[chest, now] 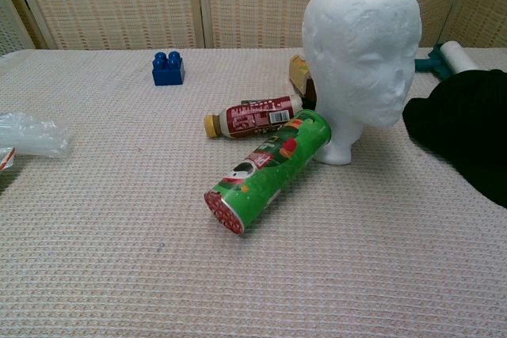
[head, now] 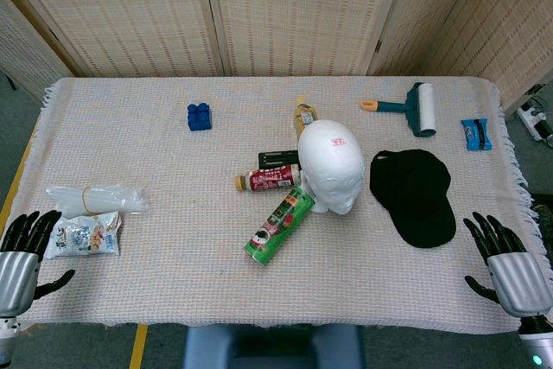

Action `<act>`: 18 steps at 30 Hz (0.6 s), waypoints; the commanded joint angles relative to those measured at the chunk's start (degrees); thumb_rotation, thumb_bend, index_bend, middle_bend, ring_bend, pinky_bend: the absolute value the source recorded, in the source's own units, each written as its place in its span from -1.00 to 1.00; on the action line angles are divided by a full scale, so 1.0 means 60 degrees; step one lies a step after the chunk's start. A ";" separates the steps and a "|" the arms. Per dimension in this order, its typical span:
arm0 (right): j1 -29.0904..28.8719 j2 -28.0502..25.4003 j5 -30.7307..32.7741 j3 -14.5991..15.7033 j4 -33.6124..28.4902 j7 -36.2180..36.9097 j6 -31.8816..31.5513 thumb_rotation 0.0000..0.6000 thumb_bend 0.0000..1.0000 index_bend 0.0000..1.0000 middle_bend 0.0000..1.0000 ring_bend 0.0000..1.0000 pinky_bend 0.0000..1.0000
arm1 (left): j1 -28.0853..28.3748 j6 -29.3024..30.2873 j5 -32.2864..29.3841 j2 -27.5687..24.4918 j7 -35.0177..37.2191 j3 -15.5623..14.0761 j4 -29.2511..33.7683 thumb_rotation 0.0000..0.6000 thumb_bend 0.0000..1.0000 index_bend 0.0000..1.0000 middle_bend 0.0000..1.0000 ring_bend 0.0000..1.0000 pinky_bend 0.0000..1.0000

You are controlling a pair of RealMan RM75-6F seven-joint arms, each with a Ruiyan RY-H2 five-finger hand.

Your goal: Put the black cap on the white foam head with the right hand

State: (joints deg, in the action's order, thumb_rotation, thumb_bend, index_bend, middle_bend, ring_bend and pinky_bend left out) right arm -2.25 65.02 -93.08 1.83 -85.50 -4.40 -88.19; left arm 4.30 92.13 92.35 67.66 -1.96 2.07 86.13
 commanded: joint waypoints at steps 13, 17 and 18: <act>-0.0374 0.2676 -0.0032 -0.0357 0.5189 0.2095 0.0003 1.00 -0.69 -1.00 -0.59 -0.62 -0.12 | -0.0005 0.0119 -0.0086 0.0161 -0.0018 0.0120 -0.0131 1.00 -0.69 -0.87 -0.68 -0.82 -0.83; -0.0552 0.3451 -0.0058 -0.0573 0.6677 0.2541 -0.0348 1.00 -0.72 -0.99 0.35 0.39 0.88 | 0.0024 0.0031 -0.0149 0.0158 -0.0021 0.0131 -0.0072 1.00 -0.69 -0.87 -0.68 -0.82 -0.83; -0.0598 0.3573 -0.0050 -0.0613 0.6928 0.2623 -0.0388 1.00 -0.75 -0.96 0.53 0.56 0.97 | 0.0029 0.0045 -0.0122 0.0184 -0.0048 0.0129 -0.0091 1.00 -0.69 -0.87 -0.68 -0.82 -0.83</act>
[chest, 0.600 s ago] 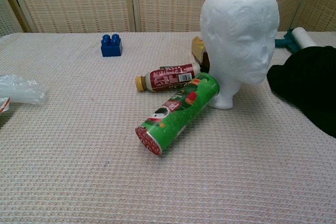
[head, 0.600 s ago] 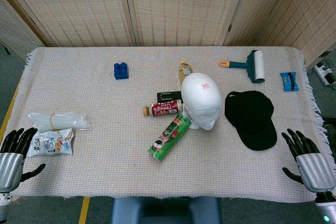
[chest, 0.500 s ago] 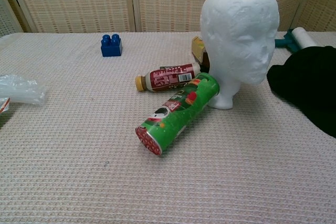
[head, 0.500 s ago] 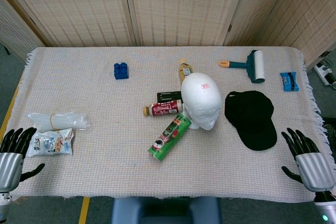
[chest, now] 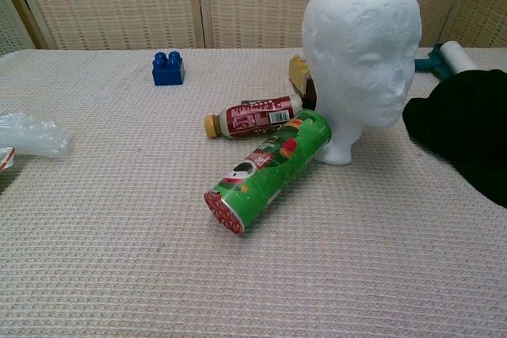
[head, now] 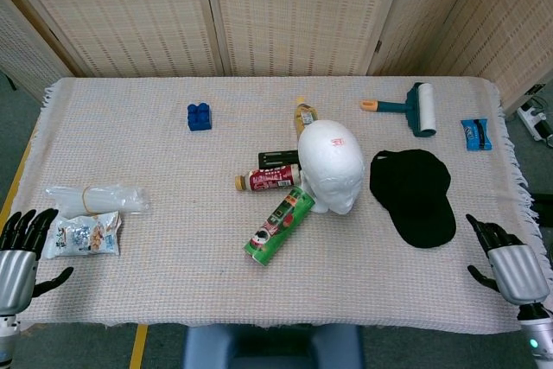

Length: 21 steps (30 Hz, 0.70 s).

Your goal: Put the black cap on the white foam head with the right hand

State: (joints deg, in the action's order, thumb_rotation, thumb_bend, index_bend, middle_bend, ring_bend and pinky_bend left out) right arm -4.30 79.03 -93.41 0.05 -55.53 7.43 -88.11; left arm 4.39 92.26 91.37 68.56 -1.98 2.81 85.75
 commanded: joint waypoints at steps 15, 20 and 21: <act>-0.0795 0.2550 0.0096 -0.0108 0.4297 0.1325 0.0570 1.00 -0.80 -0.34 1.00 1.00 1.00 | 0.0007 0.0080 -0.0037 0.0224 -0.0326 0.0066 -0.0258 1.00 -0.51 -0.98 -0.72 -0.76 -0.83; -0.0766 0.3198 0.0146 0.0012 0.5411 0.1796 0.0832 1.00 -0.79 -0.31 1.00 1.00 1.00 | -0.0028 0.0282 -0.0081 0.0349 -0.0220 0.0181 -0.0364 1.00 -0.51 -1.00 -0.71 -0.73 -0.81; -0.0772 0.3322 0.0151 0.0019 0.5599 0.1873 0.0832 1.00 -0.79 -0.31 1.00 1.00 1.00 | -0.0032 0.0328 -0.0080 0.0377 -0.0248 0.0205 -0.0403 1.00 -0.51 -1.00 -0.71 -0.73 -0.81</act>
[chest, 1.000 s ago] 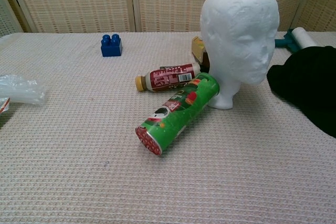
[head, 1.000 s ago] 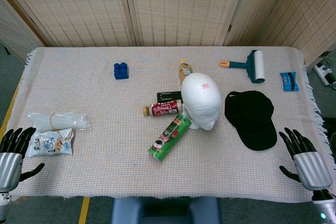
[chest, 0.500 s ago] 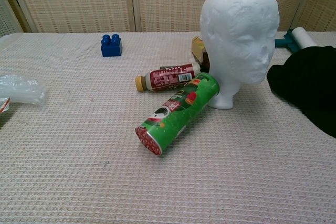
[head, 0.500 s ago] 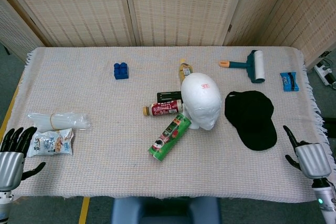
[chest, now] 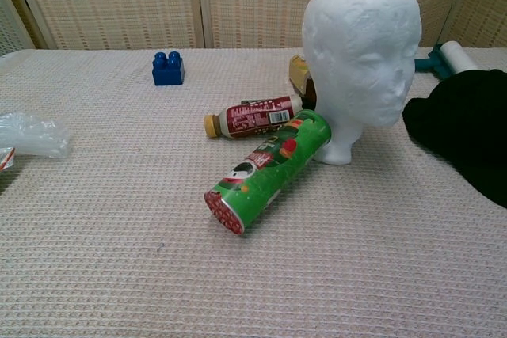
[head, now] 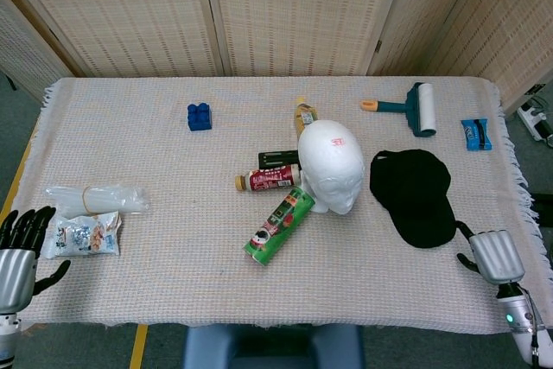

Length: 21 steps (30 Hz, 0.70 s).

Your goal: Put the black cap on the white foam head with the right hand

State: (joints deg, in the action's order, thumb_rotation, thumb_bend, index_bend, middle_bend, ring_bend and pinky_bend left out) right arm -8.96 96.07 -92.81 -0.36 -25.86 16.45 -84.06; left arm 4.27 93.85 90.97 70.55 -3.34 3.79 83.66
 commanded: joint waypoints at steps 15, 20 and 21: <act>-0.0327 0.2020 0.0160 0.0026 0.2900 0.0826 -0.0229 1.00 -0.73 -0.31 1.00 1.00 1.00 | -0.0038 0.0530 0.0276 0.0544 -0.0594 0.0090 -0.0740 1.00 -0.53 -1.00 -0.72 -0.72 -0.81; -0.0370 0.2047 0.0029 0.0224 0.3031 0.0806 -0.0007 1.00 -0.67 -0.31 1.00 1.00 1.00 | -0.0033 0.0491 0.0203 0.0520 -0.0563 0.0116 -0.0716 1.00 -0.53 -1.00 -0.72 -0.72 -0.81; -0.0360 0.2041 0.0013 0.0251 0.3043 0.0809 0.0000 1.00 -0.68 -0.31 1.00 1.00 1.00 | -0.0033 0.0495 0.0192 0.0512 -0.0553 0.0126 -0.0704 1.00 -0.53 -1.00 -0.72 -0.72 -0.81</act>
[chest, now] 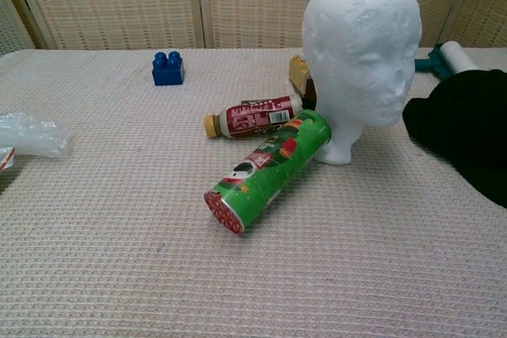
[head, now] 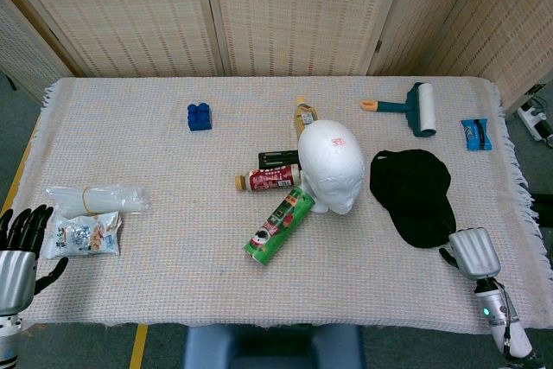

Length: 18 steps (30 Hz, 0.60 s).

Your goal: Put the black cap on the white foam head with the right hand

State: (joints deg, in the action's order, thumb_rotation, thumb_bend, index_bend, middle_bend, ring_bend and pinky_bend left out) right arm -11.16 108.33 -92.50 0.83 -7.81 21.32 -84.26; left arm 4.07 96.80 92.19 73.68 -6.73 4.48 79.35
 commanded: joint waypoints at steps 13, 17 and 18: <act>-0.0079 0.0008 -0.0010 0.0129 0.0160 -0.0257 0.0349 1.00 -0.54 -0.35 1.00 1.00 1.00 | 0.0012 -0.0137 -0.0028 -0.0088 0.0039 -0.0062 0.0104 1.00 -0.53 -1.00 -0.72 -0.72 -0.81; -0.0112 0.0026 -0.0037 0.0185 0.0177 -0.0357 0.0449 1.00 -0.54 -0.35 1.00 1.00 1.00 | 0.0020 -0.0160 0.0004 -0.0108 -0.0013 -0.0090 0.0095 1.00 -0.53 -1.00 -0.71 -0.72 -0.81; -0.0122 0.0031 -0.0040 0.0194 0.0180 -0.0376 0.0466 1.00 -0.54 -0.35 1.00 1.00 1.00 | 0.0018 -0.0148 0.0005 -0.0098 -0.0012 -0.0086 0.0088 1.00 -0.54 -1.00 -0.71 -0.72 -0.81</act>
State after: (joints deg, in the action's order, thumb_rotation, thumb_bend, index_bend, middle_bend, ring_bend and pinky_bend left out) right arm -11.88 108.51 -92.72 1.96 -6.75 19.09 -81.50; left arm 4.18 95.92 92.22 73.09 -6.80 3.96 79.89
